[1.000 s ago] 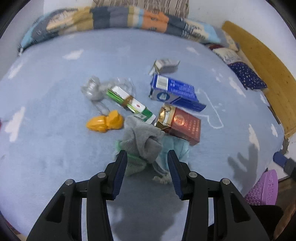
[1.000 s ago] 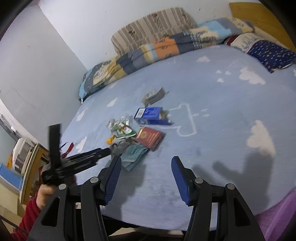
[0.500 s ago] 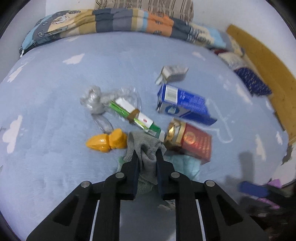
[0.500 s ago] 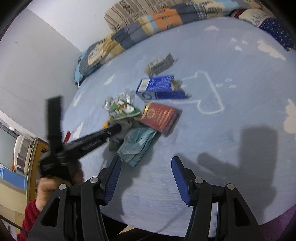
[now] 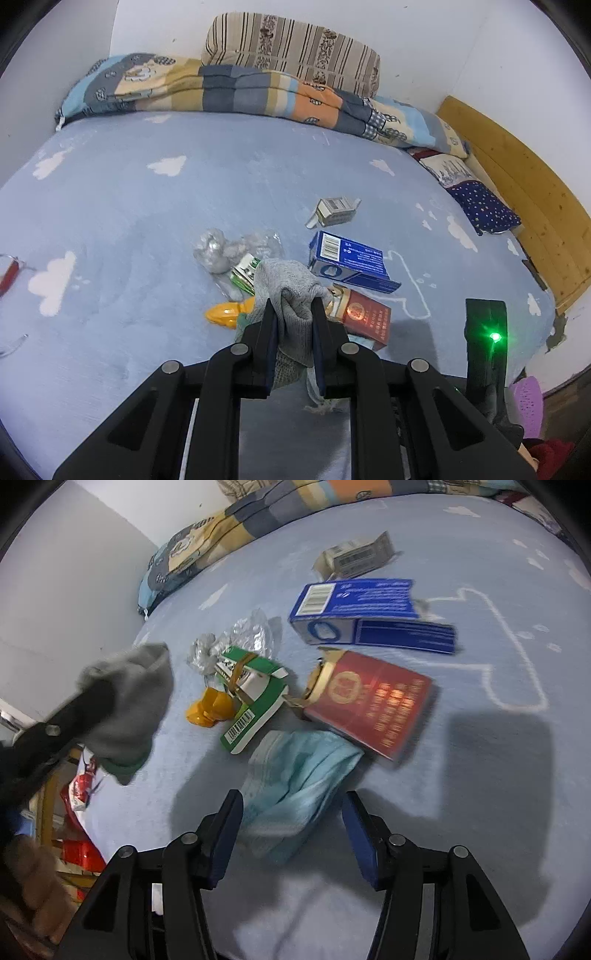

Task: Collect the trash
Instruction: 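Grasp the blue face mask with the right tool while the left tool holds the sock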

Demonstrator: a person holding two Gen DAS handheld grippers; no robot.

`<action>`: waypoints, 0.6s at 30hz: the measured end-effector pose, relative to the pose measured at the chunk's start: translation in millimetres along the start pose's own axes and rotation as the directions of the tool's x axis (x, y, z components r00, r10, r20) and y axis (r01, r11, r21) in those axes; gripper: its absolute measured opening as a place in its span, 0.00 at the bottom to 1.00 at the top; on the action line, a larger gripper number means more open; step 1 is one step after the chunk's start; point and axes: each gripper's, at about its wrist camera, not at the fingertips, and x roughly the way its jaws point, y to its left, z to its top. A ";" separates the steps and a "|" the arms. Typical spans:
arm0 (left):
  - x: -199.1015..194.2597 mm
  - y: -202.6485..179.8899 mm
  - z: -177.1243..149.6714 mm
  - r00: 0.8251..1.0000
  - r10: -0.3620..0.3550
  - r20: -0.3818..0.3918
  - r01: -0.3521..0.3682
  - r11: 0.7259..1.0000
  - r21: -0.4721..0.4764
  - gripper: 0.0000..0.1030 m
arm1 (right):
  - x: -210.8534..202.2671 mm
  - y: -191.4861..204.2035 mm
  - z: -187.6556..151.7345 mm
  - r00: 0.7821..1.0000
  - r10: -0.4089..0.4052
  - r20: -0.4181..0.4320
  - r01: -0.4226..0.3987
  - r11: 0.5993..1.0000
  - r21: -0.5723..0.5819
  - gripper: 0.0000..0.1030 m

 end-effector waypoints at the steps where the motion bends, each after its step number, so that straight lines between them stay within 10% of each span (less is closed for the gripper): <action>1: -1.3 -0.5 -0.7 1.000 0.010 0.006 -0.010 1.000 0.007 0.15 | 3.0 1.9 -0.1 1.000 -0.002 0.003 0.002 1.000 -0.011 0.28; 4: -3.9 -1.1 -2.1 0.999 0.027 0.019 -0.027 0.999 0.020 0.15 | -3.2 7.2 -1.2 1.000 -0.001 0.026 0.002 0.999 -0.040 0.14; 18: -4.9 -26.5 -9.0 0.997 0.050 0.055 -0.055 0.994 0.096 0.15 | -100.4 17.0 -10.1 0.934 -0.060 0.351 0.115 0.984 -0.138 0.13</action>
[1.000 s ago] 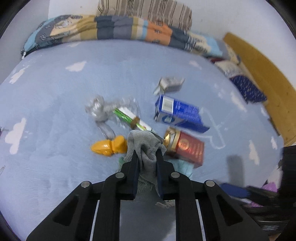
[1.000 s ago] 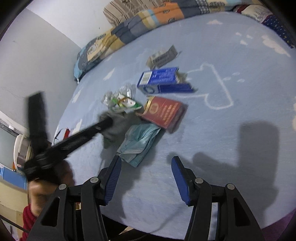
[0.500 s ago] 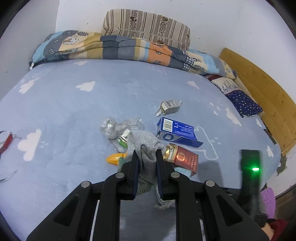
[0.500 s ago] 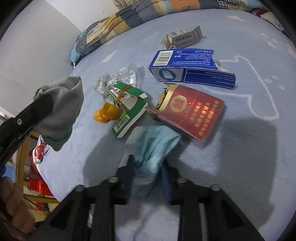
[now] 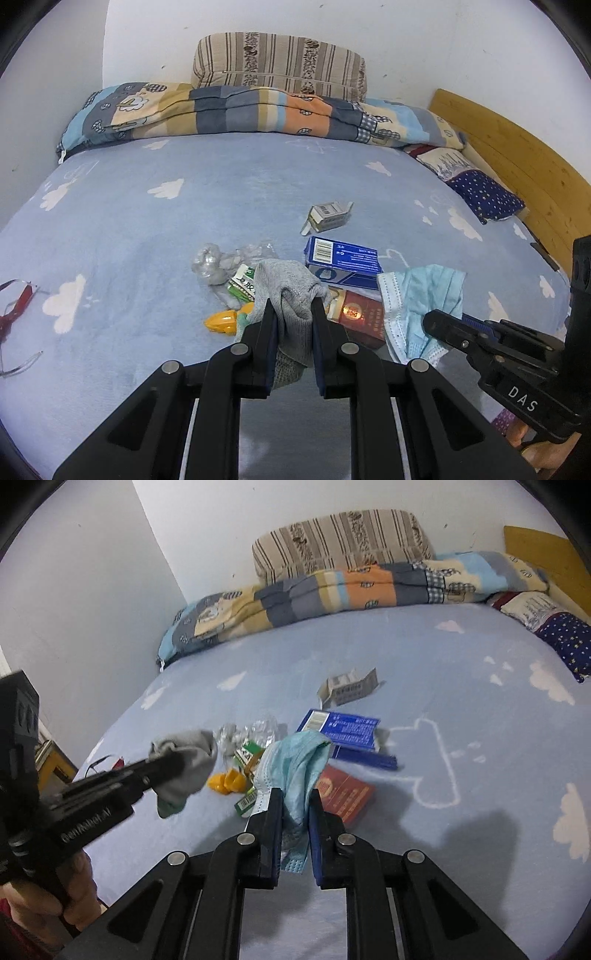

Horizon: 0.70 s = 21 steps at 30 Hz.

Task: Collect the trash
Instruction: 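Grasp the blue face mask with the right tool while the left tool holds the sock, then lift the grey sock and blue mask above the bed with both tools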

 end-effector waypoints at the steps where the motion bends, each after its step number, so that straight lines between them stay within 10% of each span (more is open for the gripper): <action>1: 0.3 -1.4 -0.1 1.000 0.003 0.001 -0.003 1.000 0.005 0.15 | -0.9 -1.5 1.6 1.000 0.002 -0.001 -0.002 1.000 0.001 0.13; 21: 3.4 -3.3 -1.0 1.000 0.007 -0.008 -0.007 1.000 0.013 0.15 | -1.5 3.9 0.9 0.998 -0.059 -0.006 0.059 0.998 -0.005 0.13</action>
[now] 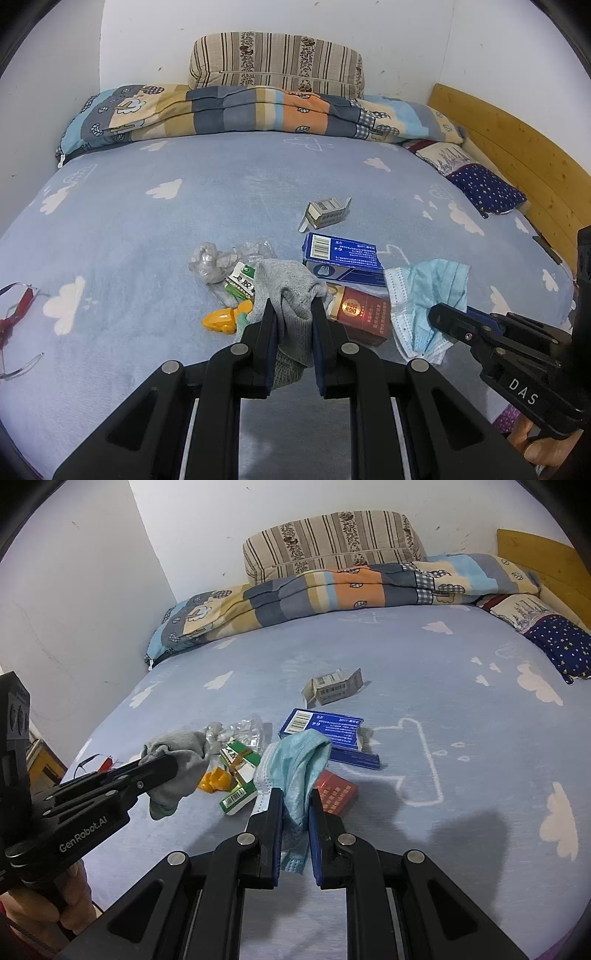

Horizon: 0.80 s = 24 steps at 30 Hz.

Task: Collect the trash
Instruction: 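Lift the grey sock and blue mask above the bed with both tools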

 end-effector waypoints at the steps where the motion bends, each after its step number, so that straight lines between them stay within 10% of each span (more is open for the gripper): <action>1: 0.1 -0.4 -0.1 1.000 0.000 0.000 0.000 1.000 0.001 0.15 | -0.1 0.0 0.1 1.000 -0.003 0.001 0.003 1.000 0.000 0.13; 24: -7.0 -8.0 -0.9 0.993 0.100 0.064 -0.102 0.994 0.029 0.15 | -3.6 -2.6 -1.0 1.000 -0.002 0.017 0.001 1.000 0.003 0.13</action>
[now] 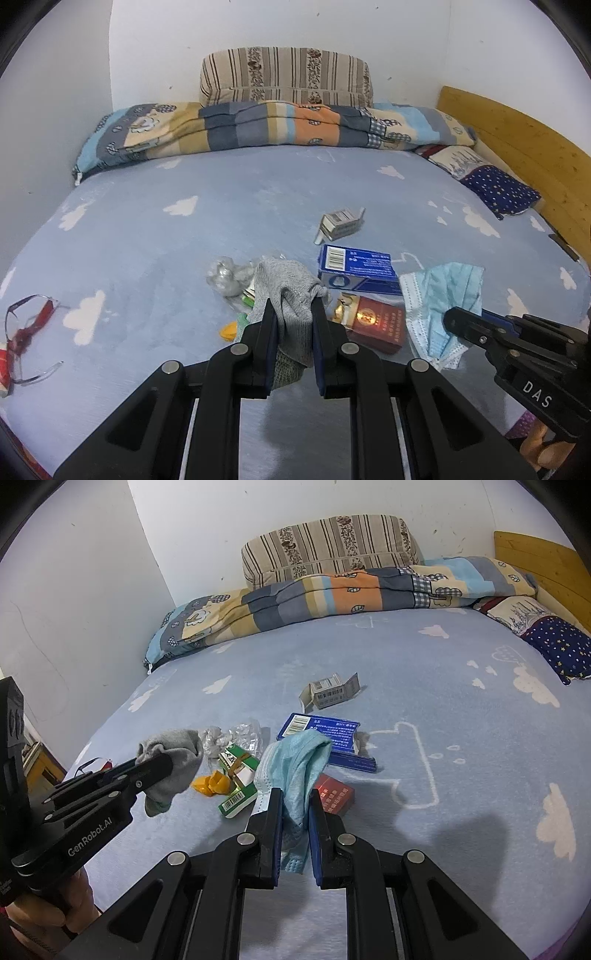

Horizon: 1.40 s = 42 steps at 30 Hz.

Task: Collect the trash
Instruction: 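Lift the grey sock and blue mask above the bed with both tools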

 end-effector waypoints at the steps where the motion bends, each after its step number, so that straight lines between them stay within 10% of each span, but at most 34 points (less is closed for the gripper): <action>1: -0.4 0.0 0.3 1.000 0.009 0.004 -0.009 1.000 -0.001 0.15 | 0.0 -0.1 0.0 1.000 0.000 0.000 0.000 1.000 0.000 0.13; 19: -10.1 35.6 6.2 0.974 0.219 0.064 -0.211 0.970 -0.122 0.15 | 0.4 -0.3 -0.4 1.000 0.001 -0.001 -0.001 1.000 -0.003 0.13; 42: -20.5 28.8 5.6 0.955 0.272 0.115 -0.262 0.960 -0.097 0.15 | 0.6 0.1 -1.2 1.000 -0.001 0.002 0.001 1.000 -0.006 0.13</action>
